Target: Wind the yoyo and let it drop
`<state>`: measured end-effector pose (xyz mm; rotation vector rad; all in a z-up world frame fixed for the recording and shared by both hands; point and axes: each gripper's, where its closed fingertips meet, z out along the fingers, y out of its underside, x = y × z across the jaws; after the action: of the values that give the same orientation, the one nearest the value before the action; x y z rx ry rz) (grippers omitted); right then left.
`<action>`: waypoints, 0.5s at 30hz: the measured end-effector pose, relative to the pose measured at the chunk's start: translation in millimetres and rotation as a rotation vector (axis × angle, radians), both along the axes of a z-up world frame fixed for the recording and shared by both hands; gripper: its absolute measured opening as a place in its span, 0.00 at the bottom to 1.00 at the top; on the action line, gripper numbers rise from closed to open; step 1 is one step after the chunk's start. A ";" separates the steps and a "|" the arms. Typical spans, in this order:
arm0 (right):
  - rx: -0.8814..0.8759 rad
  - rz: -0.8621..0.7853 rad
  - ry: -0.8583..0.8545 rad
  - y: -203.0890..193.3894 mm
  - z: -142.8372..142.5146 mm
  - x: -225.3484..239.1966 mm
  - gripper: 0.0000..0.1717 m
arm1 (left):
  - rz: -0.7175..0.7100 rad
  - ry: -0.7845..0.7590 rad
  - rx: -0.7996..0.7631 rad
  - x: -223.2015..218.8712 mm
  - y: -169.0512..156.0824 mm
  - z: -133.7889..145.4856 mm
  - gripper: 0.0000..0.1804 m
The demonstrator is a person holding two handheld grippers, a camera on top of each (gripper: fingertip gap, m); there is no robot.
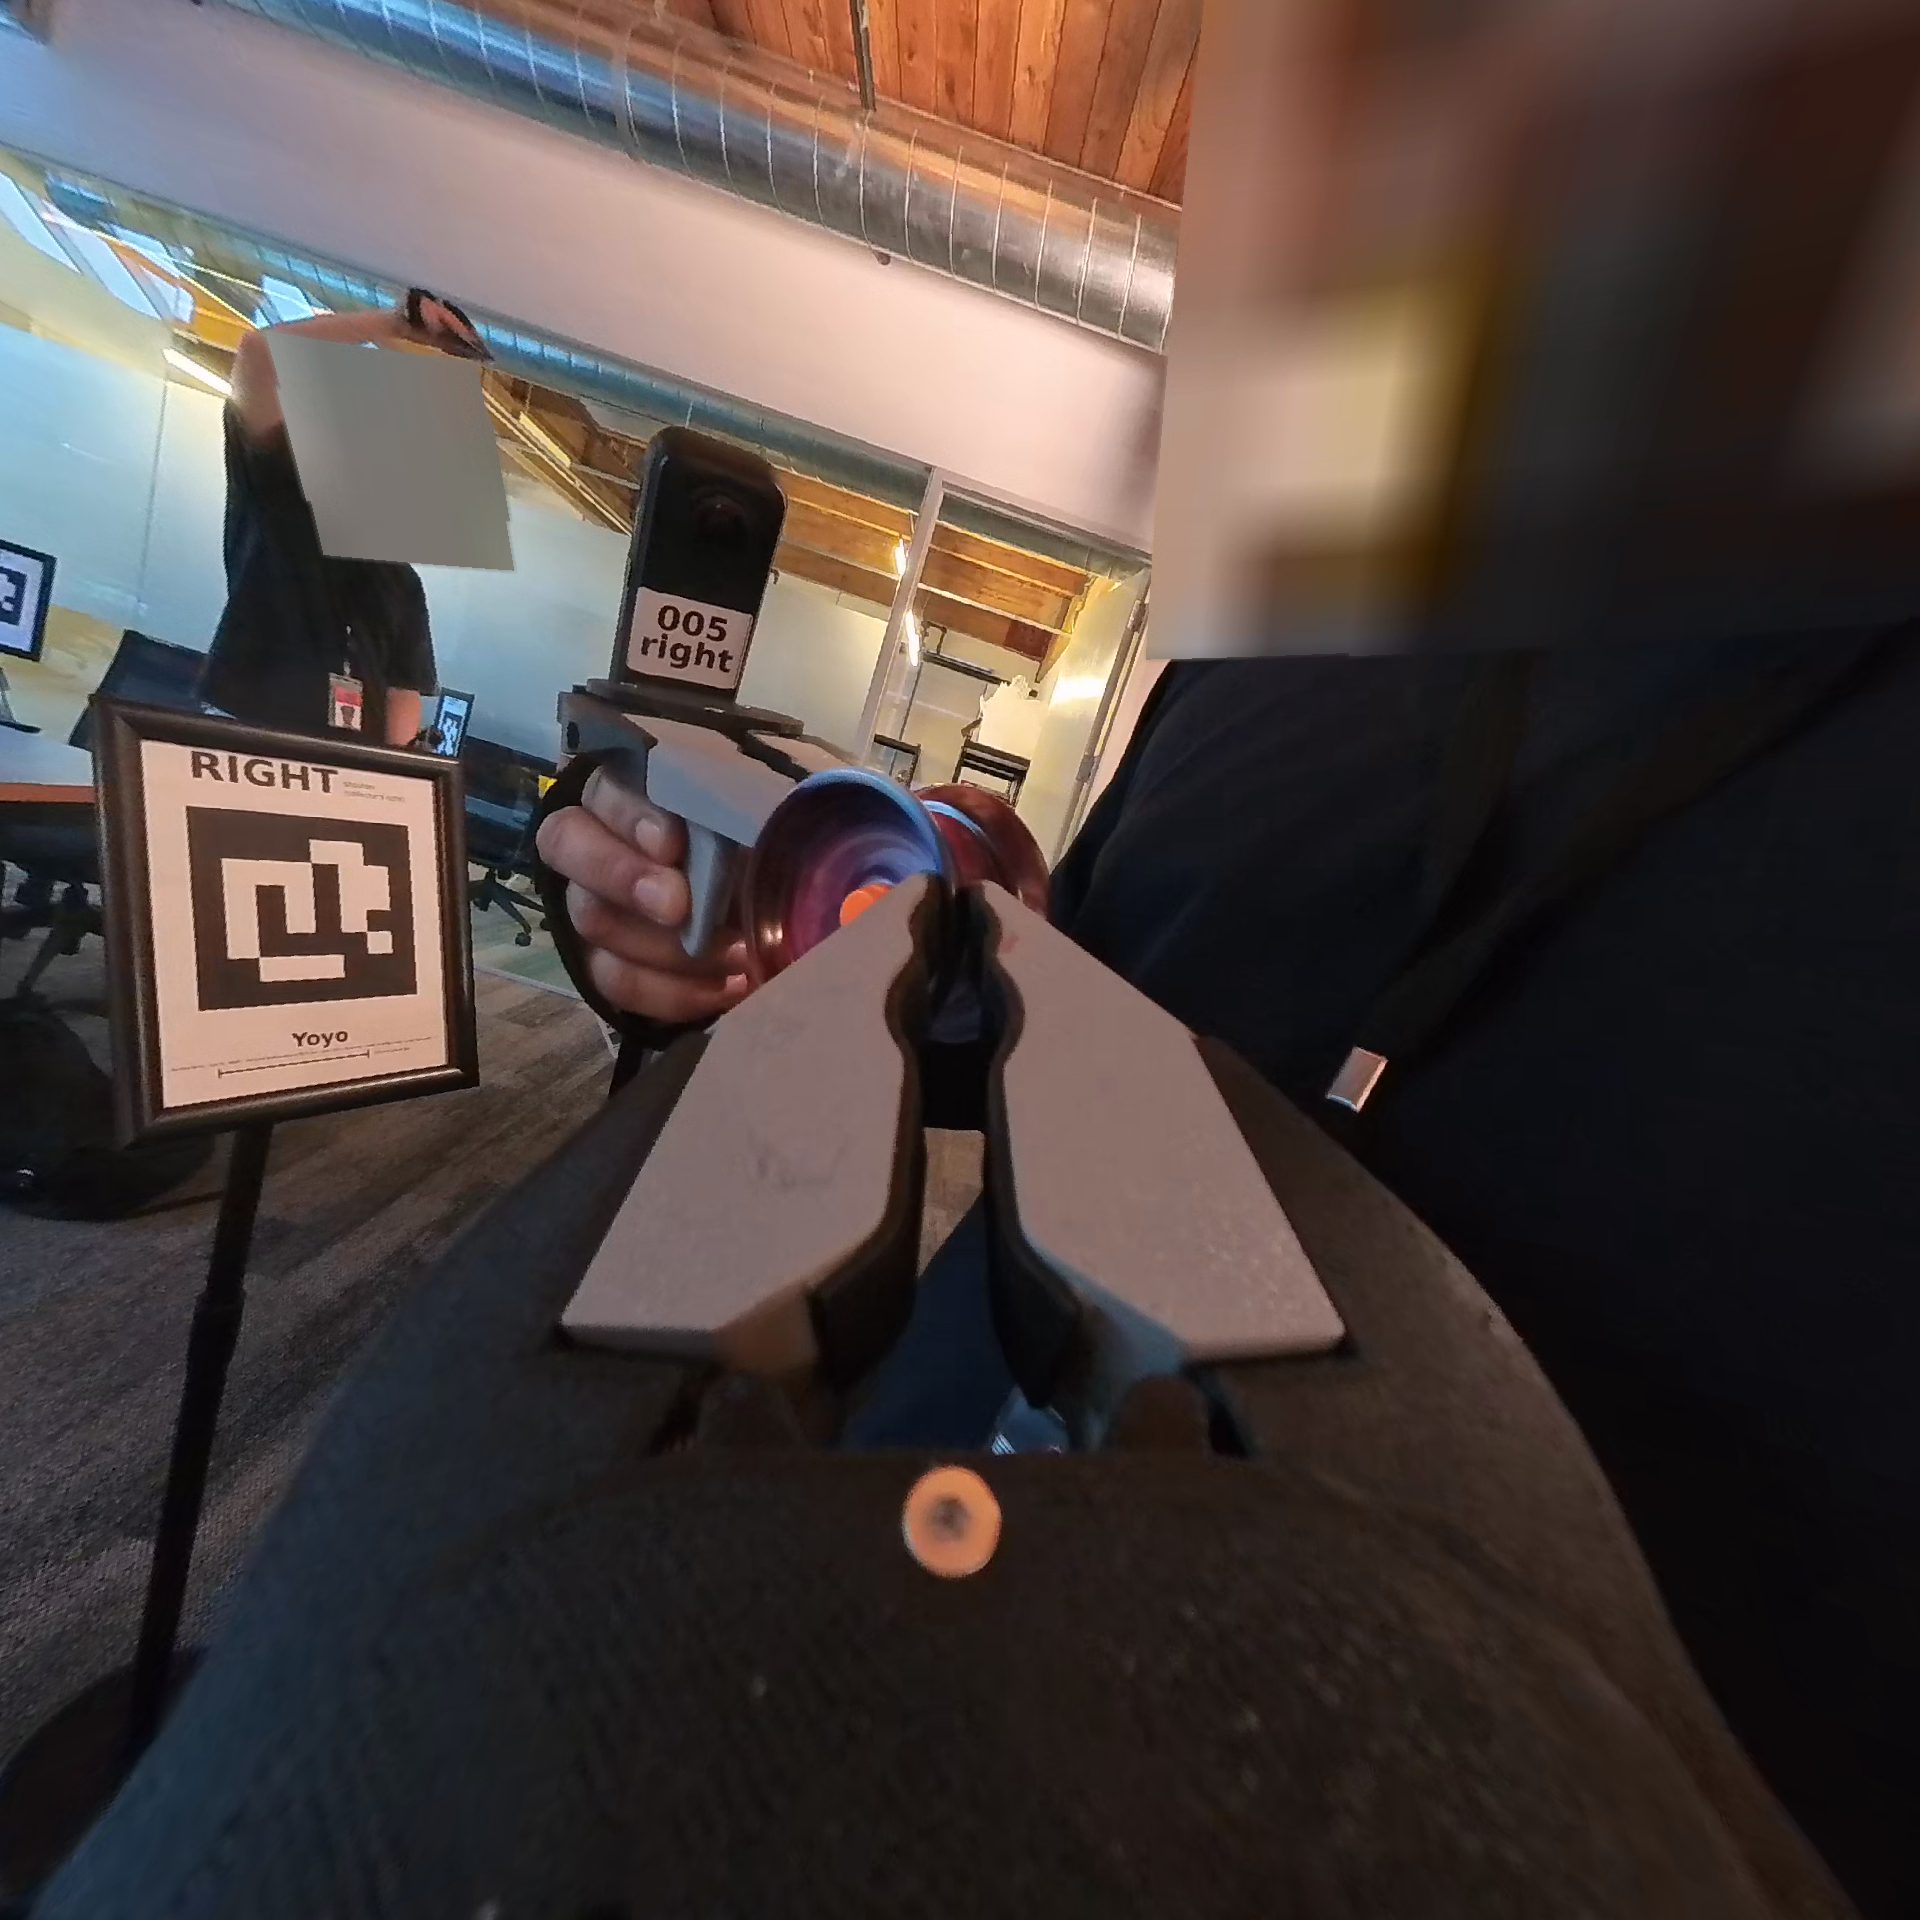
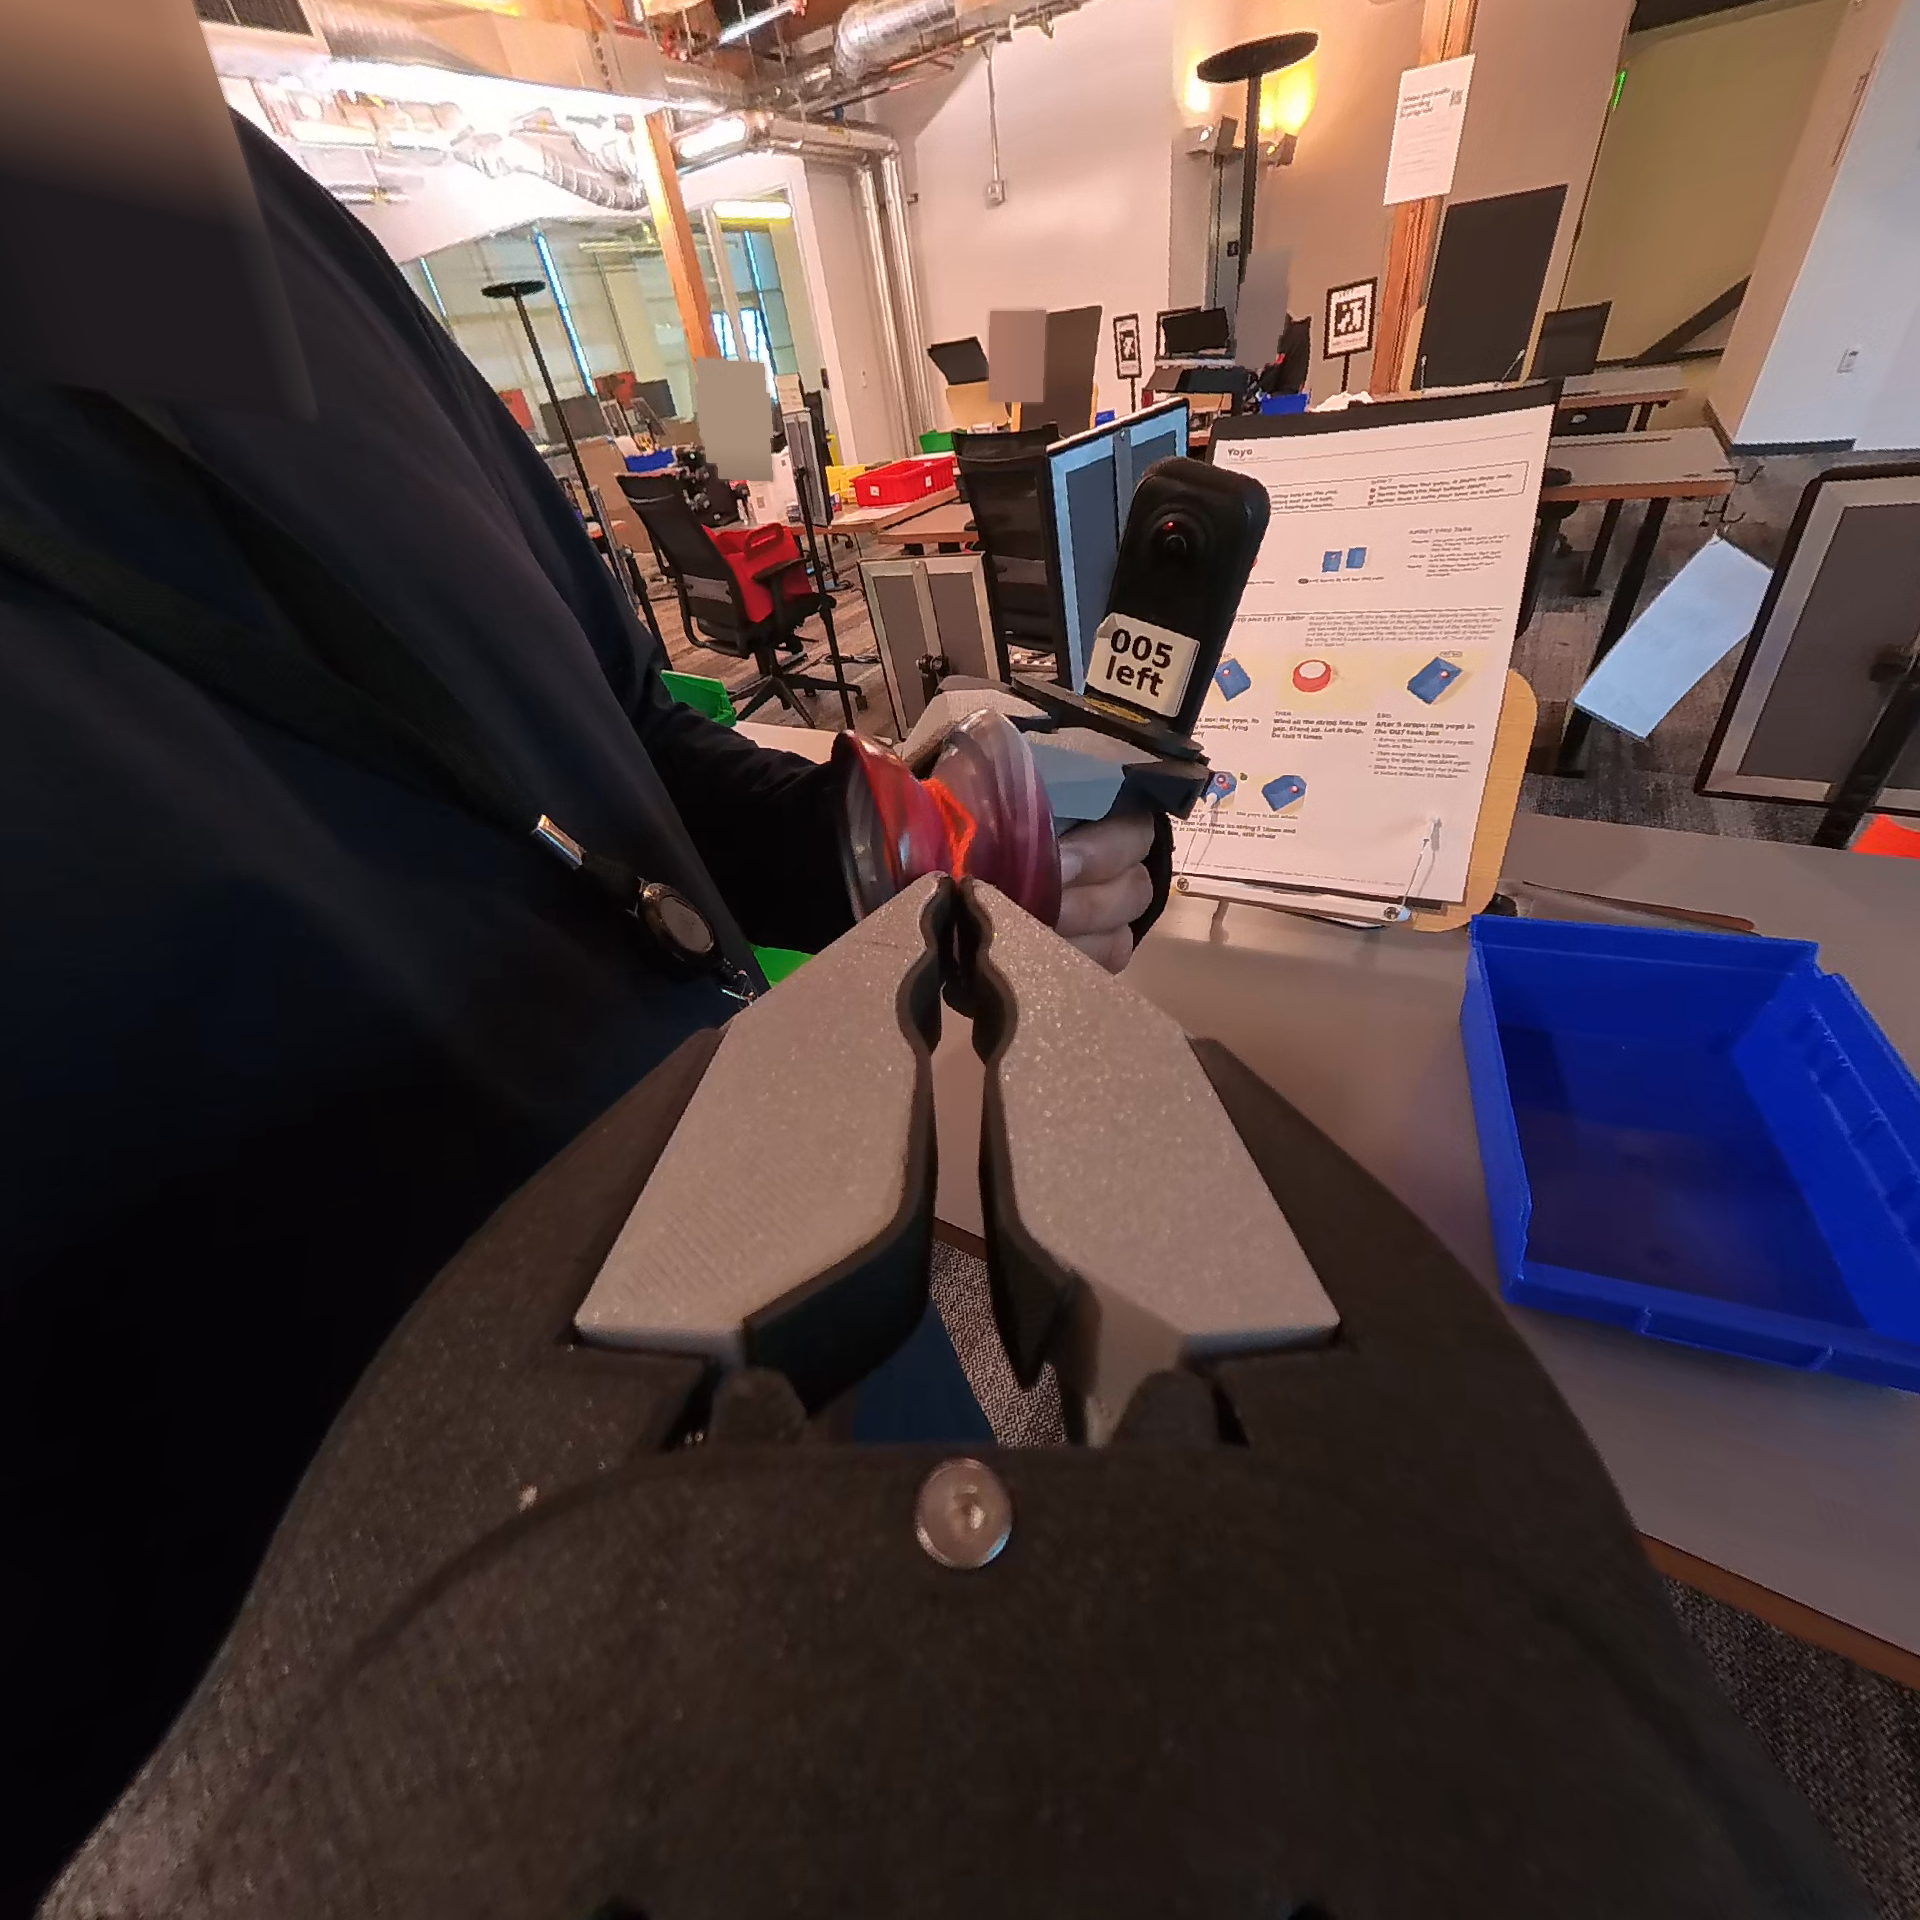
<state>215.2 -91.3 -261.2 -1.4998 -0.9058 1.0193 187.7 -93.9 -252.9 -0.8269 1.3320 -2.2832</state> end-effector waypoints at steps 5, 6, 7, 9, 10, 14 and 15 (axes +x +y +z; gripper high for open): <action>0.004 -0.002 0.002 -0.1 0.3 0.4 0.00 | 0.002 0.004 -0.006 0.1 0.8 -1.0 0.00; 0.005 -0.002 0.003 0.0 0.7 0.7 0.00 | 0.003 0.003 -0.007 0.1 1.3 -0.8 0.00; 0.007 -0.004 0.004 0.1 1.1 1.0 0.00 | 0.006 0.001 -0.009 0.1 1.9 -0.4 0.00; 0.011 -0.007 0.005 0.1 2.2 1.7 0.00 | 0.011 -0.003 -0.010 0.0 2.8 1.4 0.01; 0.013 -0.008 0.006 -0.1 2.7 2.1 0.00 | 0.014 -0.006 -0.008 -0.1 2.9 2.5 0.01; 0.018 -0.015 0.002 0.3 3.9 3.7 0.00 | 0.024 -0.006 -0.001 0.9 3.7 4.5 0.01; 0.020 -0.018 0.000 0.7 4.2 4.1 0.00 | 0.027 -0.007 -0.001 1.3 3.9 4.7 0.01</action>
<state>219.3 -90.6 -257.0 -1.4884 -0.8987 0.9948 189.0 -90.0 -248.2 -0.8320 1.3088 -2.2644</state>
